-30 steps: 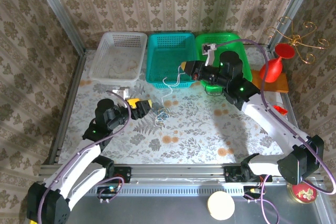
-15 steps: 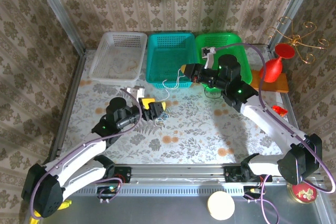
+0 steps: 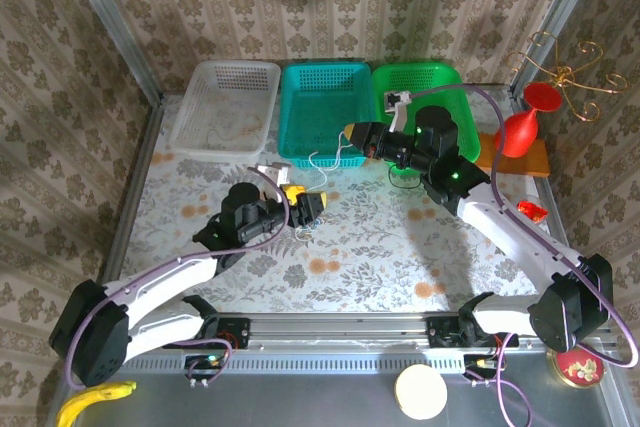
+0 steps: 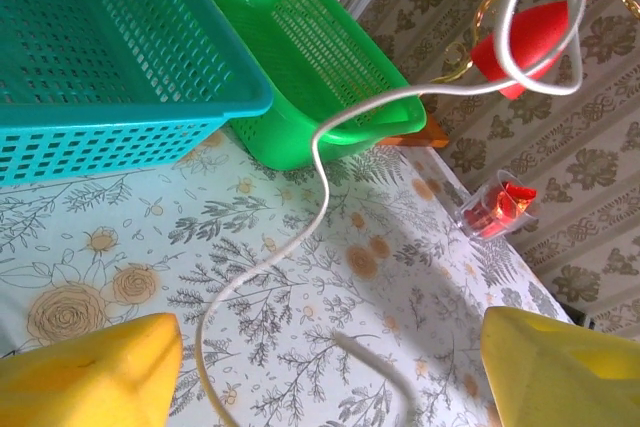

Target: Untangle the cables

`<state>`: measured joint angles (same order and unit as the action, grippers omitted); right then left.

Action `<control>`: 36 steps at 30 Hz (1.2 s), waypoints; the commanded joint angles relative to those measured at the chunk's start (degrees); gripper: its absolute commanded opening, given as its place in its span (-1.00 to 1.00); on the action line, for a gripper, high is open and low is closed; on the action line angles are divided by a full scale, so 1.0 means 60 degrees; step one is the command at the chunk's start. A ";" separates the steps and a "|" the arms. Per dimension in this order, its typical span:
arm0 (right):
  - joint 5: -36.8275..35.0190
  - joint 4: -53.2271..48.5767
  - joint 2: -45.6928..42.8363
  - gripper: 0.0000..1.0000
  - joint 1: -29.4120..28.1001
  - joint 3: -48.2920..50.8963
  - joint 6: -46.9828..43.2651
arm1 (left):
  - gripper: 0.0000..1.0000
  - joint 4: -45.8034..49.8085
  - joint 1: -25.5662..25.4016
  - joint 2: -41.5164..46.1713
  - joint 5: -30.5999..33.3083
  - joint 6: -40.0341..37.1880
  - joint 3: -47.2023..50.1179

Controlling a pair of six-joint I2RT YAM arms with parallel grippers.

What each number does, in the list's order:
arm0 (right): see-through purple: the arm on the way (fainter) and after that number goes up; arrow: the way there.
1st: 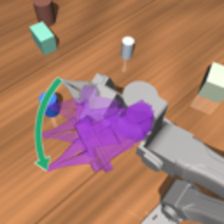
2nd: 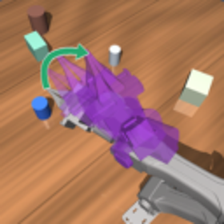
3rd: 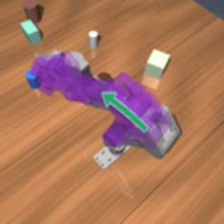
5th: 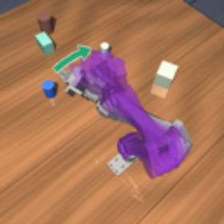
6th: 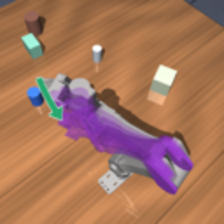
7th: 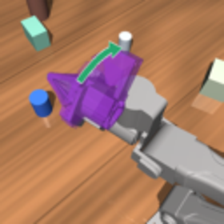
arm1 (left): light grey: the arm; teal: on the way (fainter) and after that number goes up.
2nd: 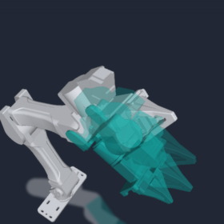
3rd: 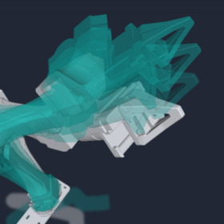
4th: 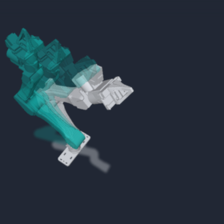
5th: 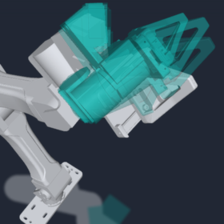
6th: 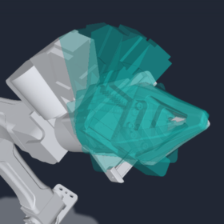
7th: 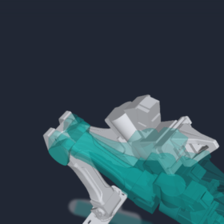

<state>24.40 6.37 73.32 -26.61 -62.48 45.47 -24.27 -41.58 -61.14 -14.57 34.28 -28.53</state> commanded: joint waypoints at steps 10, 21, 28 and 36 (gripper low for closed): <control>0.0005 0.0435 -0.0334 -1.00 -0.0018 0.0218 0.0214 | 0.21 -0.1118 -0.0054 -0.0274 0.0853 -0.0177 -0.0034; 0.0060 0.0440 -0.0441 -1.00 -0.0022 0.0236 0.0258 | 0.22 -0.1403 -0.0028 -0.0618 0.0974 -0.0160 0.0130; 0.0064 0.0416 -0.0490 -1.00 -0.0033 0.0232 0.0273 | -0.10 -0.1681 0.0007 -0.0875 0.0913 -0.0091 0.0243; 0.0111 0.0295 -0.0543 -1.00 -0.0033 0.0203 0.0233 | -0.99 -0.1919 0.0158 -0.1103 0.0694 0.0114 0.0230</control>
<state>24.43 7.51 71.68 -26.63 -61.36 46.72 -33.28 -41.34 -67.75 -9.32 34.35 -27.66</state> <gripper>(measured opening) 0.067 0.045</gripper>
